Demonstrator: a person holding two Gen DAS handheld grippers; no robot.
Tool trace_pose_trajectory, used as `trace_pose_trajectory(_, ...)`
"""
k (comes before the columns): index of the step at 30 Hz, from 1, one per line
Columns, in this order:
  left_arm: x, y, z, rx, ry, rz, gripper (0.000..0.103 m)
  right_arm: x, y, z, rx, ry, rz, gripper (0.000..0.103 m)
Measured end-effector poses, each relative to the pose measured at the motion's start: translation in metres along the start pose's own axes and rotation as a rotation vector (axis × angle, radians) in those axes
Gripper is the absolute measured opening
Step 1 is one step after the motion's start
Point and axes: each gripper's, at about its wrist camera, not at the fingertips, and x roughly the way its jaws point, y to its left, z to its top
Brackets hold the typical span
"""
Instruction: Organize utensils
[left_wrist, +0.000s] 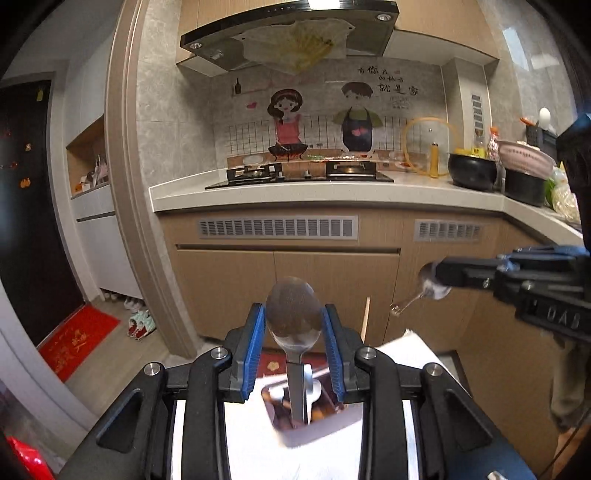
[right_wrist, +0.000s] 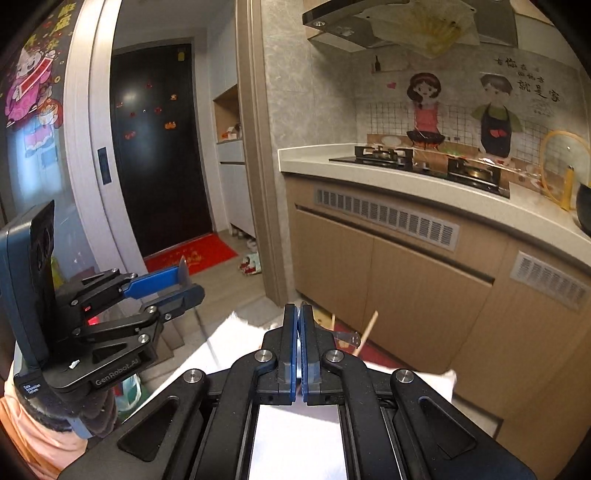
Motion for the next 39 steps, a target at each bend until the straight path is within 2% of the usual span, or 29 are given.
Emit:
trace_pose_trajectory(6,0.044,0.000,0.001,-0.010,0.041,-0.032,0.028,0.041,-0.012,0.006,0.033,0.038,0.028,0.001)
trace_pose_trajectory(11,0.082,0.002,-0.018,-0.021,0.110,-0.043,0.028,0.089,-0.028,-0.015,0.097,0.156,0.066,0.001)
trace_pose_trajectory(17,0.106,0.020,-0.047,-0.087,0.176,-0.044,0.028,0.138,-0.046,-0.048,0.183,0.294,0.112,0.001)
trace_pose_trajectory(27,0.092,0.044,-0.117,-0.205,0.271,-0.057,0.029,0.191,-0.072,-0.083,0.292,0.385,0.092,0.003)
trace_pose_trajectory(33,0.077,0.043,-0.160,-0.263,0.328,0.031,0.039,0.196,-0.079,-0.105,0.307,0.382,0.021,0.006)
trace_pose_trajectory(35,0.068,0.039,-0.168,-0.270,0.328,0.060,0.050,0.185,-0.075,-0.110,0.282,0.351,-0.007,0.008)
trace_pose_trajectory(36,0.063,0.038,-0.172,-0.278,0.325,0.072,0.053,0.178,-0.073,-0.110,0.274,0.336,-0.019,0.013)
trace_pose_trajectory(38,0.051,0.034,-0.178,-0.282,0.314,0.084,0.061,0.159,-0.068,-0.115,0.260,0.295,-0.050,0.030)
trace_pose_trajectory(39,0.046,0.031,-0.180,-0.282,0.307,0.091,0.063,0.146,-0.065,-0.119,0.258,0.271,-0.066,0.046)
